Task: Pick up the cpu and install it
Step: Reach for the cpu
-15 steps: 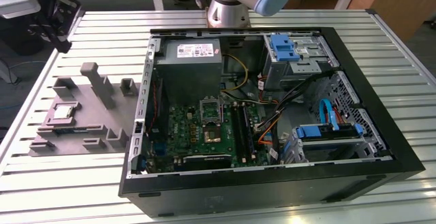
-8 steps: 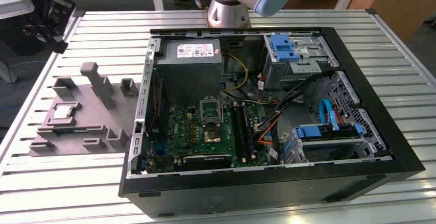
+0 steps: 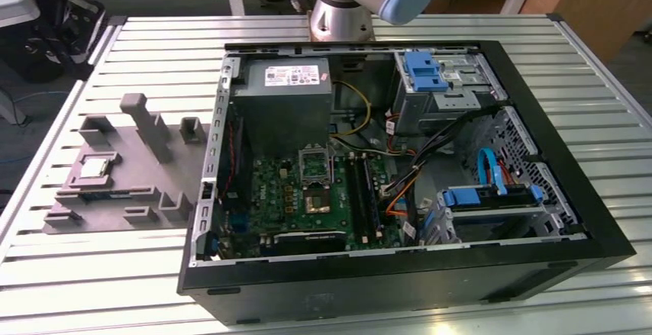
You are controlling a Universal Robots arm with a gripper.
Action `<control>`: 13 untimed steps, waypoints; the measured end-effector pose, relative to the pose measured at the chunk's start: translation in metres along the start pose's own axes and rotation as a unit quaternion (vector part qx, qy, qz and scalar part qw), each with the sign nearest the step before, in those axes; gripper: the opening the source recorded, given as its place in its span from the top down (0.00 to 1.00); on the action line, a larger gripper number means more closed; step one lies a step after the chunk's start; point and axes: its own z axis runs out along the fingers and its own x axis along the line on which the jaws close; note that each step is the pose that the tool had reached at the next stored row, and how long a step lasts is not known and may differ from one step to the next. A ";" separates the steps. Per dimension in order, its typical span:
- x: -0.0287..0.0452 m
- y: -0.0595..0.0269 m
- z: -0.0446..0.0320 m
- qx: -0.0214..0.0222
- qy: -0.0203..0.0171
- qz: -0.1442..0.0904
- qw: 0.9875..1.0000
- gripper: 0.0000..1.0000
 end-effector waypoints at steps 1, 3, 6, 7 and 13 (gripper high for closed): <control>0.0013 -0.0001 0.0001 0.000 0.000 0.000 1.000 0.89; 0.0033 -0.0003 0.0002 0.000 0.000 0.000 1.000 0.89; 0.0064 -0.0005 0.0004 0.000 0.000 0.000 1.000 0.89; 0.0073 -0.0006 0.0005 0.000 0.000 0.000 1.000 0.89; 0.0129 -0.0010 0.0009 0.000 0.002 0.000 1.000 0.89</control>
